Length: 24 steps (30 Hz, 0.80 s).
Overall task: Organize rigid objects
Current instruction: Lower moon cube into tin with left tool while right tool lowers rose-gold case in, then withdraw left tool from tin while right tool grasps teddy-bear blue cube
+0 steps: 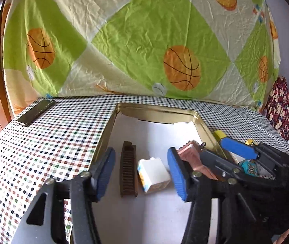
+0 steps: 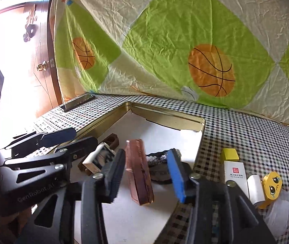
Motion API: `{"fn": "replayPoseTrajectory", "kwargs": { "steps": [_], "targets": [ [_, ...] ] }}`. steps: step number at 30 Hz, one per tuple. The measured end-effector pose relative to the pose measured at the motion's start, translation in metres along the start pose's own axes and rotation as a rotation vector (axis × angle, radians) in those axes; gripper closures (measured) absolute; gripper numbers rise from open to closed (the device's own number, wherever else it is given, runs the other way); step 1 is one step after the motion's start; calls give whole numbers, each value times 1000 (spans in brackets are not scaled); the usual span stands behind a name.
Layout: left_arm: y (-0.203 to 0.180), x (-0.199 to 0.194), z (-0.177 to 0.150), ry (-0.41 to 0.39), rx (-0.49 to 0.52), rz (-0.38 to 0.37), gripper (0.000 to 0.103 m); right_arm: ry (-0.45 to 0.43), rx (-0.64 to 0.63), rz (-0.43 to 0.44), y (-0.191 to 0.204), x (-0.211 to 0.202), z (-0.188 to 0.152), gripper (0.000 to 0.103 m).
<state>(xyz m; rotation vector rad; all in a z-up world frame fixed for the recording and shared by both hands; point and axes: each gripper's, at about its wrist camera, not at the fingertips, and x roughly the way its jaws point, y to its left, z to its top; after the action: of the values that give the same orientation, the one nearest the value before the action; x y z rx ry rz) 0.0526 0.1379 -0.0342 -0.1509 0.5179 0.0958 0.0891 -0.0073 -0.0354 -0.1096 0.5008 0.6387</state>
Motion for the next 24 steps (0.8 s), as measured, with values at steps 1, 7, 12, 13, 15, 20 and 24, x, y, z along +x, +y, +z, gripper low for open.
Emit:
{"fn": "replayPoseTrajectory", "kwargs": {
  "steps": [1, 7, 12, 13, 15, 20, 24],
  "targets": [
    [0, -5, 0, -15, -12, -1, 26, -8, 3, -5, -5, -8, -3, 42],
    [-36, -26, -2, -72, 10, -87, 23, -58, 55, -136, -57, -64, -28, 32],
    [-97, -25, -11, -52, 98, -191, 16, -80, 169, -247, -112, -102, -43, 31],
    [-108, -24, -13, -51, 119, -203, 16, -80, 185, -269, -120, -106, -45, 31],
    [-125, -20, -17, -41, 150, -201, 15, -77, 225, -268, -132, -110, -47, 31],
    [-130, -14, -19, -54, 167, -95, 6, -1, 170, -215, -117, -89, -47, 31],
    [-110, -14, -14, -70, 123, -42, 1, 118, 103, -167, -96, -55, -45, 31]
  ]
}}
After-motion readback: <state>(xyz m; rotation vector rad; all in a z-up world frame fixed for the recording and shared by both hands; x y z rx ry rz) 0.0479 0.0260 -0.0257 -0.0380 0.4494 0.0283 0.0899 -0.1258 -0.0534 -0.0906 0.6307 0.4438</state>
